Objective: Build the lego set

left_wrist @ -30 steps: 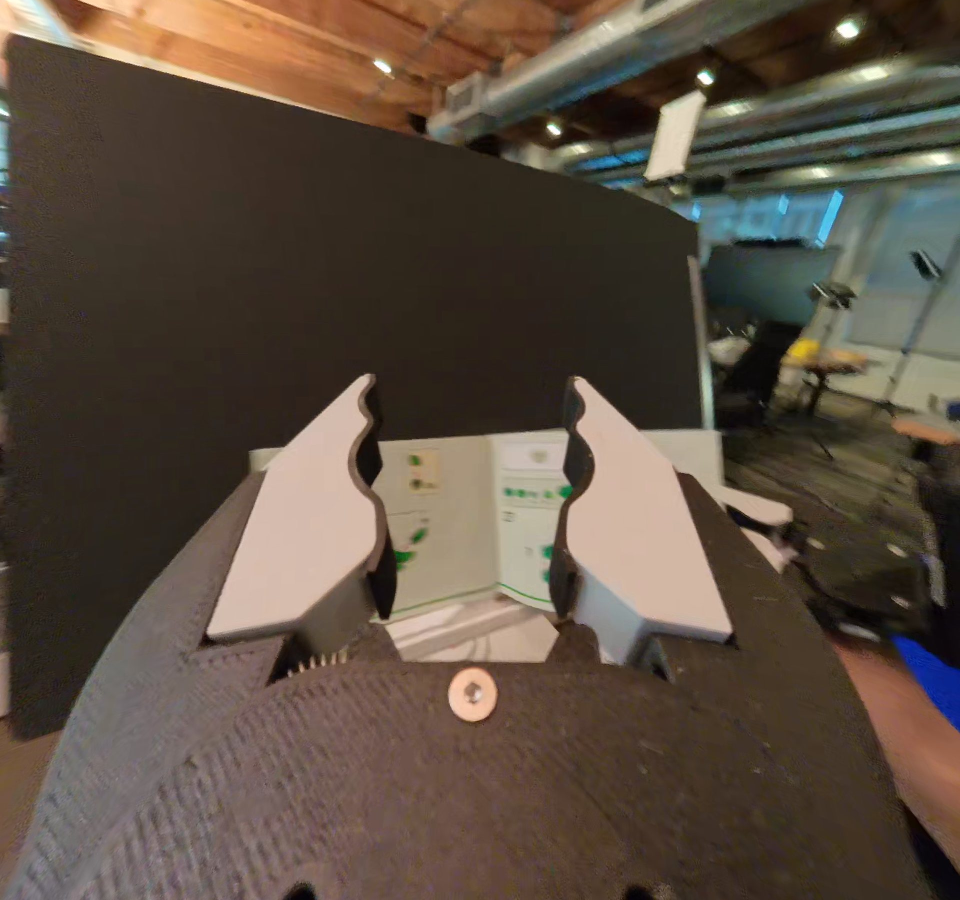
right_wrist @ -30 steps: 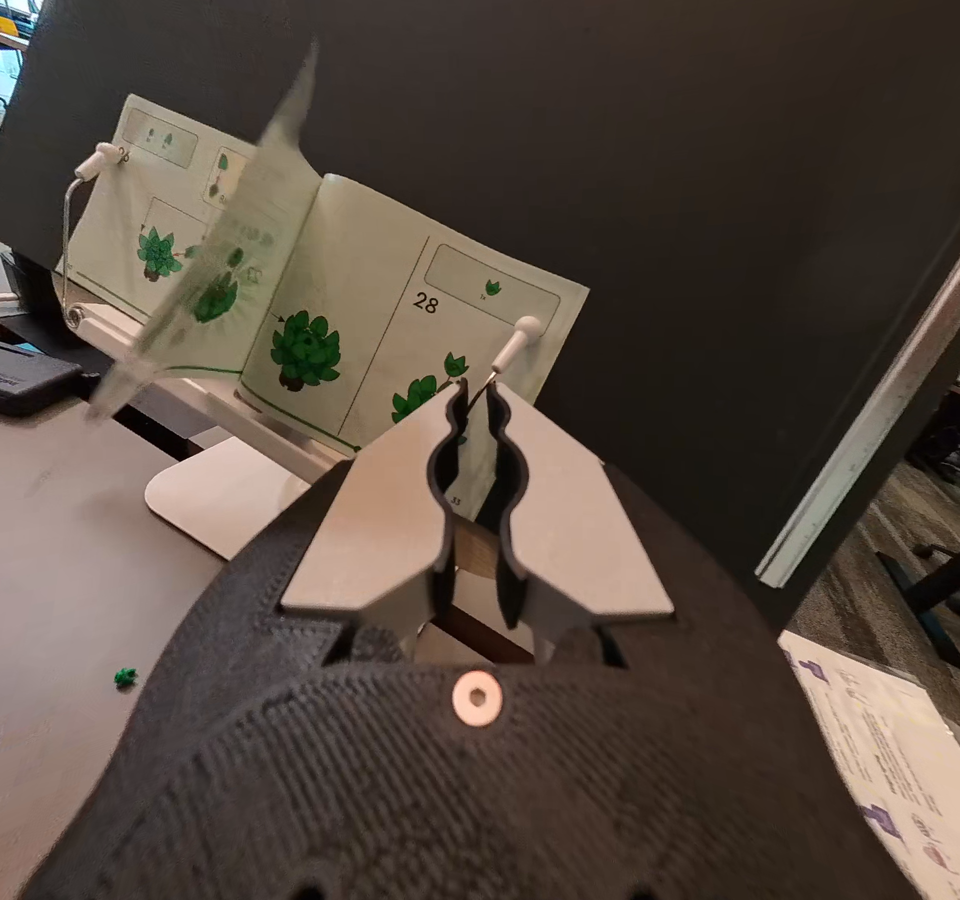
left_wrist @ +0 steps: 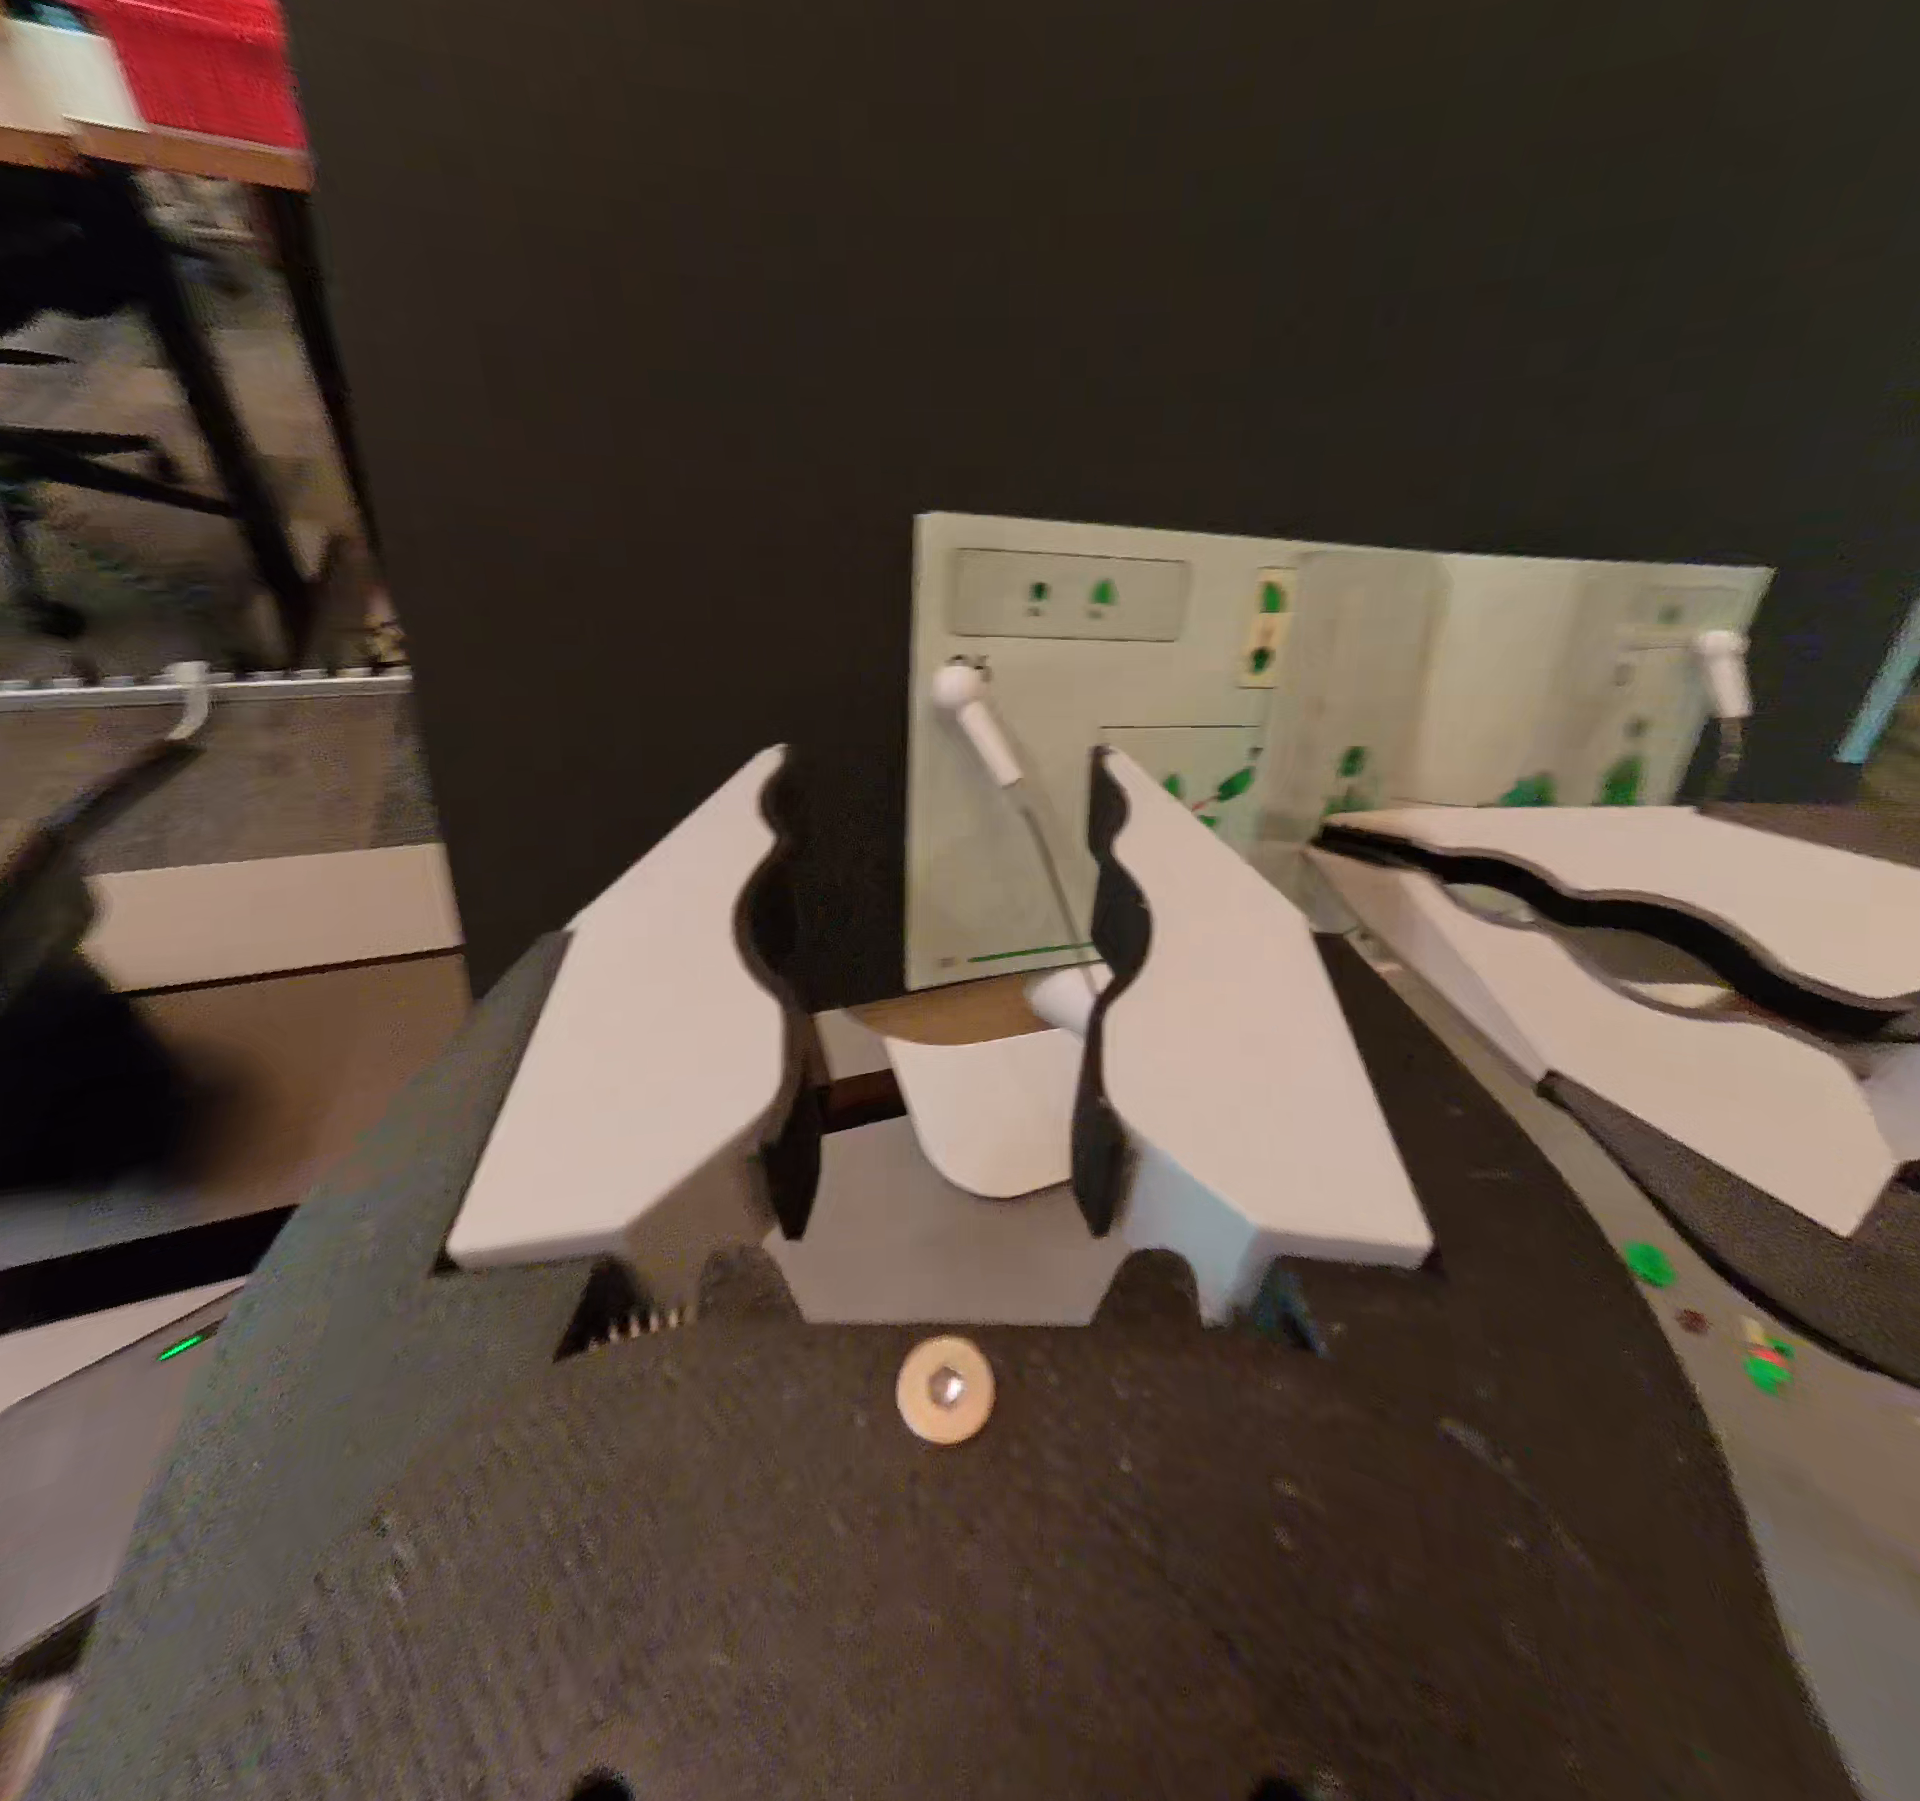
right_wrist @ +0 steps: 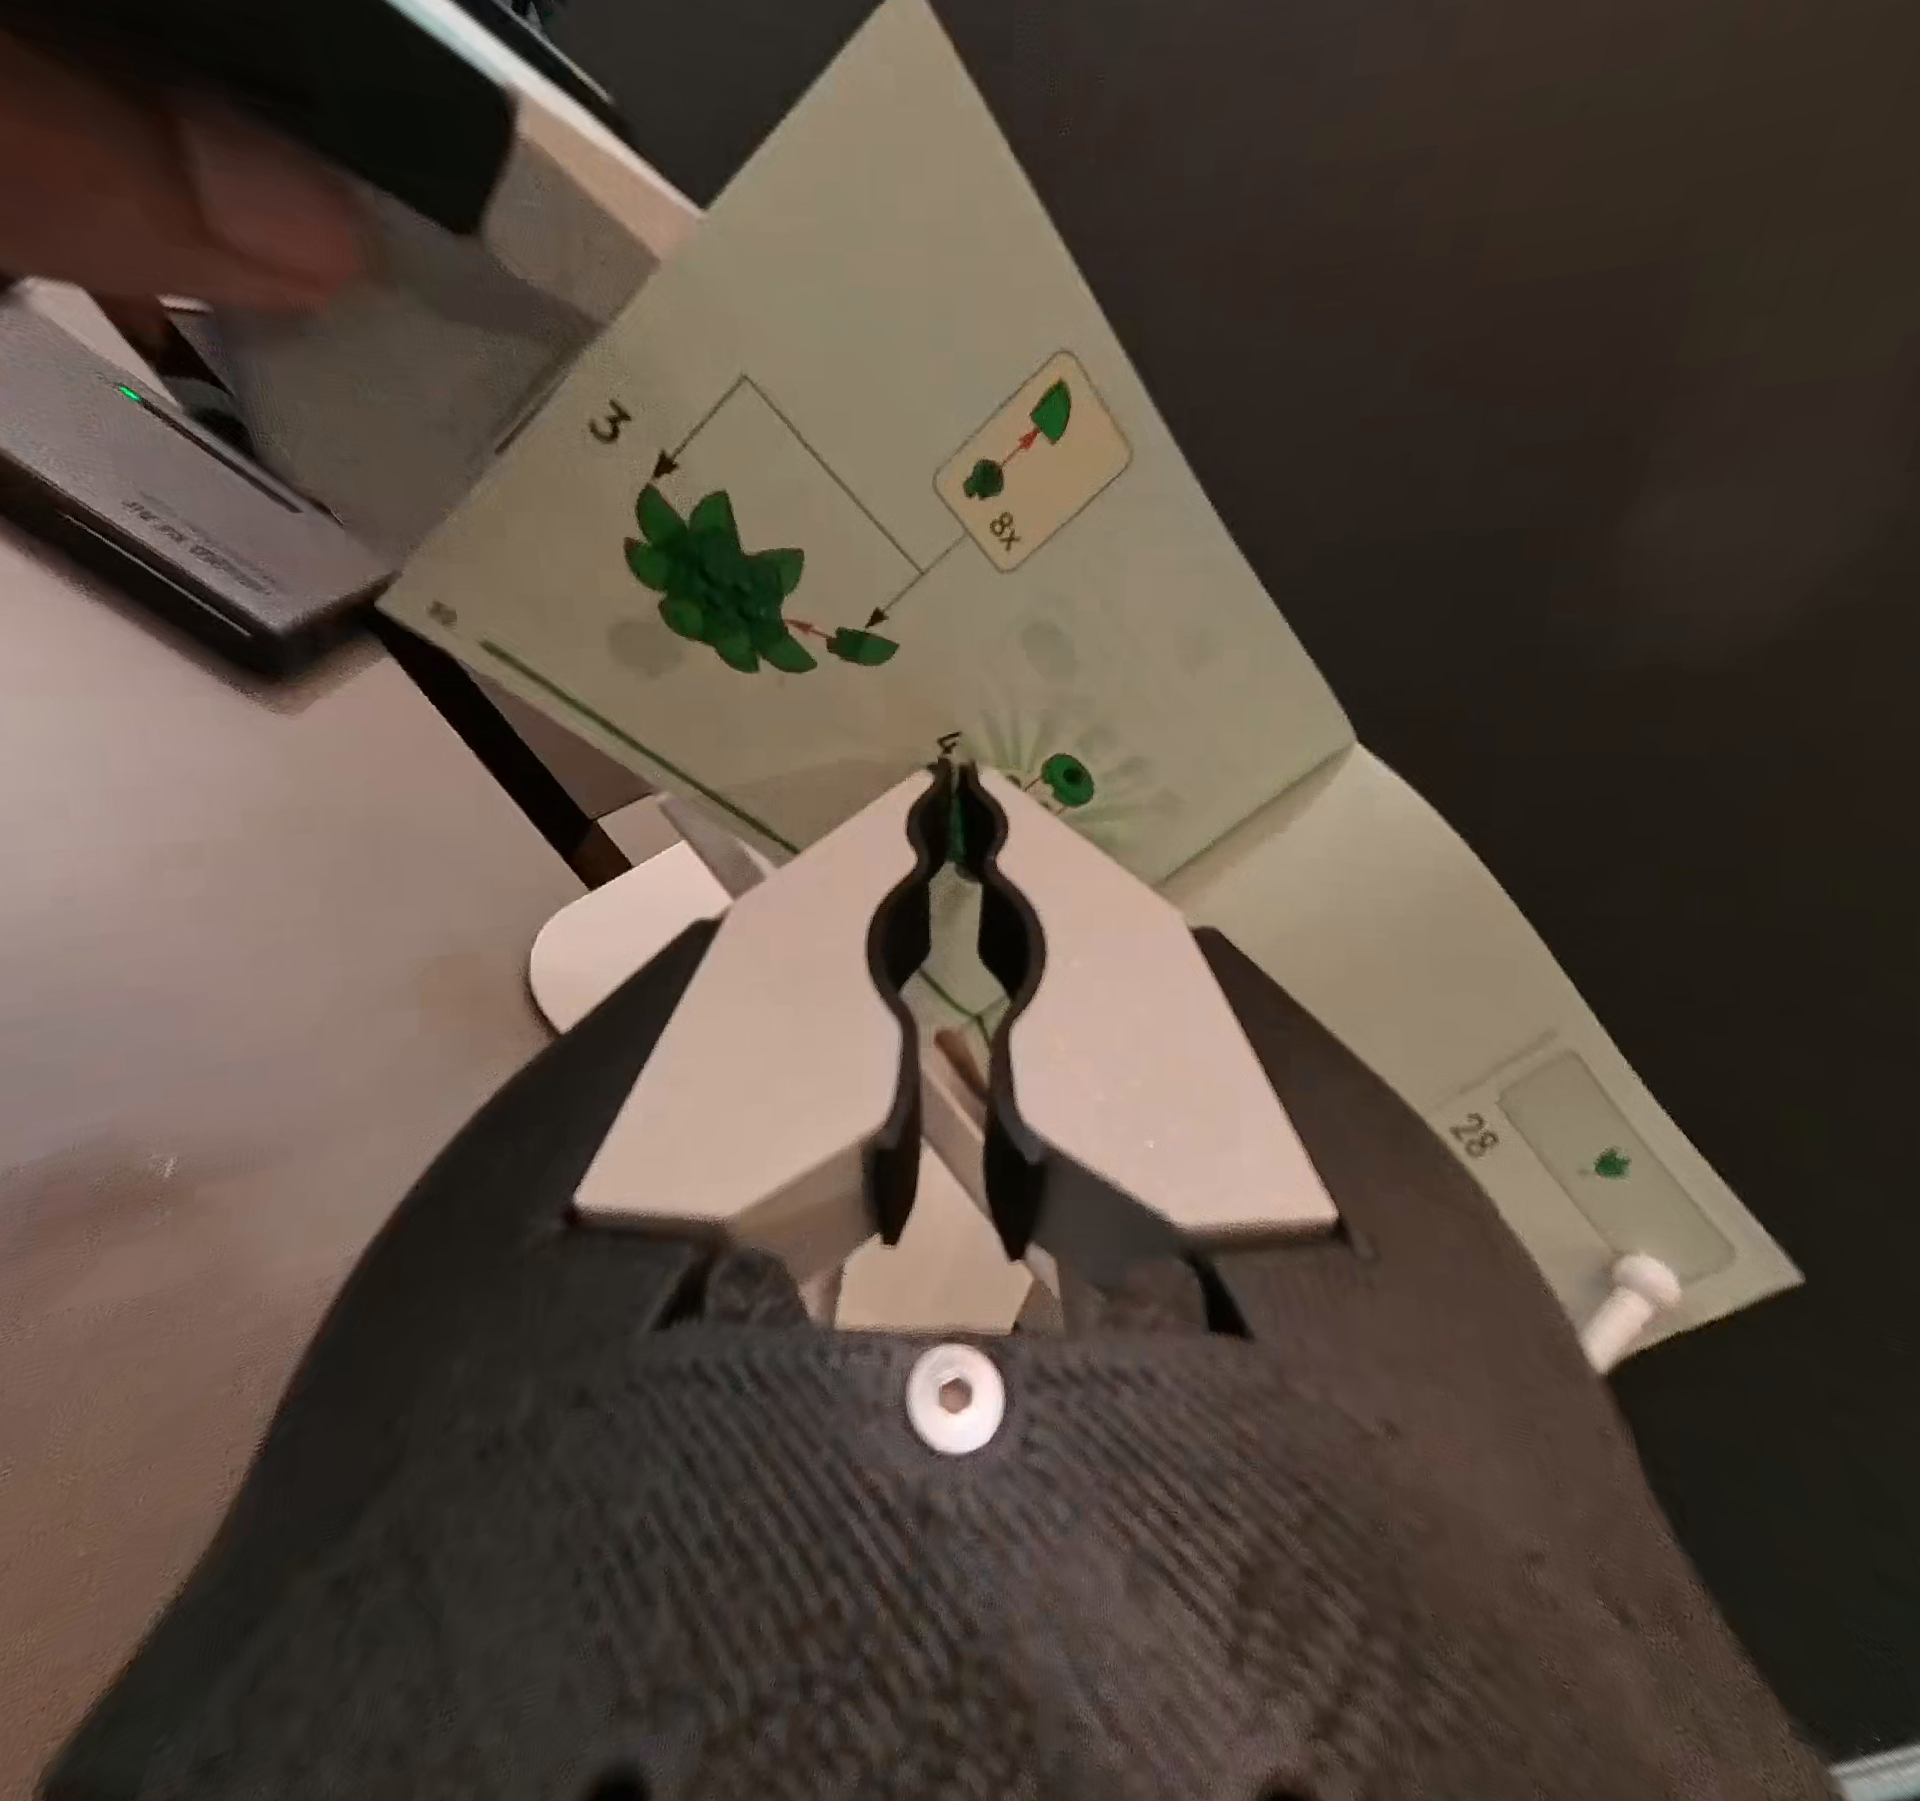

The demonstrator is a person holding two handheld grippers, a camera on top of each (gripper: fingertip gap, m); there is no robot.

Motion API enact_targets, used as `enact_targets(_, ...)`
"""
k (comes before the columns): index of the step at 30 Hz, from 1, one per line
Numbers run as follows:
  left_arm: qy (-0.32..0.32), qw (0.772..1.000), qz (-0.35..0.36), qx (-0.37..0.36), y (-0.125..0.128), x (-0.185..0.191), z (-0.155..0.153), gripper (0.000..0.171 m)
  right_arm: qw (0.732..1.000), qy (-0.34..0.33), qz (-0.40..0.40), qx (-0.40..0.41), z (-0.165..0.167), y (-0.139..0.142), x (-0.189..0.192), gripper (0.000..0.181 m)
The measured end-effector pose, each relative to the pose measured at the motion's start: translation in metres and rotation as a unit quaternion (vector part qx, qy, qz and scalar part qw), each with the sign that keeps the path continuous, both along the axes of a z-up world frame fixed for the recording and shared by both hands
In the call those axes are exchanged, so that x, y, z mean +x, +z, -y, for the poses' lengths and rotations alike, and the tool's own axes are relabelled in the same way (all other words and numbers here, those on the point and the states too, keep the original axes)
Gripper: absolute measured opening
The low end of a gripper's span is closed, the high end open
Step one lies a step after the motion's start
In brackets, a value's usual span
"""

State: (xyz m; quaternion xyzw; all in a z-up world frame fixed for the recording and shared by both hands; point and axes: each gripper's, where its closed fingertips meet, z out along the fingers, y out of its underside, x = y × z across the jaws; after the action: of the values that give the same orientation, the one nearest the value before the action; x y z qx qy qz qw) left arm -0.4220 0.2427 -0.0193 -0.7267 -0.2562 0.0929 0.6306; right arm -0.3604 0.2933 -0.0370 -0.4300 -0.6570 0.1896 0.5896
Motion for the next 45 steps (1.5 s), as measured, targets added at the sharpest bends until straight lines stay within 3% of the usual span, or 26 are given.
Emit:
enact_targets(4,-0.025,0.999,0.030,-0.012,-0.014,0.003,-0.008,0.055,1.000,-0.004,-0.011,-0.001,0.001,0.003,-0.009,0.000)
enact_targets(8,-0.017,1.000,0.017,-0.009,-0.013,0.002,-0.012,0.047,0.999,-0.004,-0.040,0.007,0.005,0.014,-0.010,0.000)
enact_targets(13,-0.060,0.998,0.021,-0.004,-0.015,0.012,-0.020,0.004,0.998,-0.002,-0.057,0.006,0.009,0.018,-0.010,0.000)
enact_targets(19,-0.084,0.996,0.039,0.012,-0.012,0.012,-0.018,0.000,0.998,0.048,-0.028,-0.032,0.020,-0.002,-0.025,0.000)
enact_targets(21,-0.098,0.994,0.036,0.017,-0.012,0.012,-0.016,0.000,0.999,0.032,-0.023,-0.018,0.009,-0.004,-0.030,0.000)
enact_targets(25,-0.143,0.989,-0.027,0.039,-0.005,0.020,-0.016,0.000,0.997,0.033,-0.050,-0.047,0.000,0.006,-0.035,0.000)
enact_targets(29,-0.147,0.984,-0.091,0.033,-0.004,0.022,-0.014,0.000,0.994,0.019,-0.082,-0.064,-0.006,0.018,-0.037,0.000)
enact_targets(34,-0.143,0.974,-0.170,0.042,-0.003,0.026,-0.011,0.000,0.994,0.002,-0.103,-0.036,-0.009,0.024,-0.038,0.000)
enact_targets(38,-0.143,0.961,-0.227,0.060,-0.003,0.031,-0.008,0.000,0.994,-0.006,-0.101,0.031,-0.009,0.024,-0.038,0.000)
enact_targets(45,-0.116,0.957,-0.259,0.064,-0.007,0.029,-0.008,0.000,0.993,-0.008,-0.112,0.028,-0.007,0.026,-0.038,0.000)
